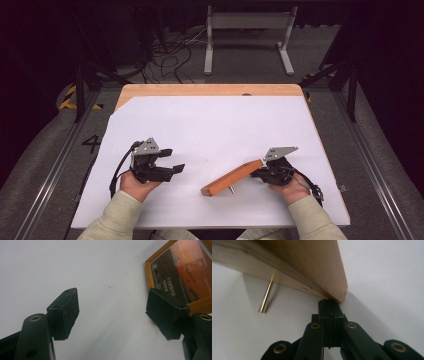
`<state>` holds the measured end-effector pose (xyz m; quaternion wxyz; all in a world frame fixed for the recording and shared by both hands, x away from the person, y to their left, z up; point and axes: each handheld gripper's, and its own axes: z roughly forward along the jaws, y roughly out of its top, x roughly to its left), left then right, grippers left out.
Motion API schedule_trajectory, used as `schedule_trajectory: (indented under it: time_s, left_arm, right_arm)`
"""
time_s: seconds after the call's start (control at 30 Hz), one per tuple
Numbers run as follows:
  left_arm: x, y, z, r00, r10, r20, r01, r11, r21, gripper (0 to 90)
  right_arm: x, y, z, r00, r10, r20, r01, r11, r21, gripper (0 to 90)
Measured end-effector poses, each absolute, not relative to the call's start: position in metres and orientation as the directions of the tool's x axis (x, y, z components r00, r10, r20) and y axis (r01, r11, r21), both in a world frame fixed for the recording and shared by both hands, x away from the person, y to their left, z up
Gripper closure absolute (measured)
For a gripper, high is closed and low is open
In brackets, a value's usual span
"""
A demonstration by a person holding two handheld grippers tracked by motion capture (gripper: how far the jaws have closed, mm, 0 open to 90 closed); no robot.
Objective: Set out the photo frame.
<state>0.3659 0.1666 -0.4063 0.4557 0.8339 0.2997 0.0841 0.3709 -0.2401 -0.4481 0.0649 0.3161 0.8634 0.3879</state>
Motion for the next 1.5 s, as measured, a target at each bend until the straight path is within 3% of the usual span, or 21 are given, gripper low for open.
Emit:
schedule_trajectory:
  time_s: [1.03, 1.27, 1.43, 1.47, 1.5]
  left_arm:
    - [0.358, 0.169, -0.419, 0.795, 0.588, -0.148, 0.465, -0.435, 0.771, 27.5]
    - [0.355, 0.163, -0.418, 0.823, 0.541, -0.174, 0.460, -0.454, 0.763, 44.1]
    - [0.354, 0.160, -0.417, 0.848, 0.499, -0.180, 0.445, -0.483, 0.754, 63.2]
    - [0.354, 0.158, -0.417, 0.855, 0.486, -0.180, 0.439, -0.492, 0.752, 63.2]
    - [0.354, 0.156, -0.418, 0.859, 0.479, -0.181, 0.436, -0.499, 0.749, 71.5]
  right_arm:
    - [0.422, -0.187, -0.452, -0.756, 0.630, 0.178, 0.501, 0.381, 0.777, 90.0]
    - [0.420, -0.195, -0.448, -0.730, 0.664, 0.162, 0.511, 0.374, 0.774, 90.0]
    - [0.414, -0.208, -0.443, -0.719, 0.682, 0.132, 0.509, 0.388, 0.768, 90.0]
    - [0.413, -0.211, -0.441, -0.720, 0.683, 0.124, 0.504, 0.392, 0.769, 90.0]
    - [0.409, -0.218, -0.436, -0.718, 0.688, 0.109, 0.490, 0.387, 0.781, 90.0]
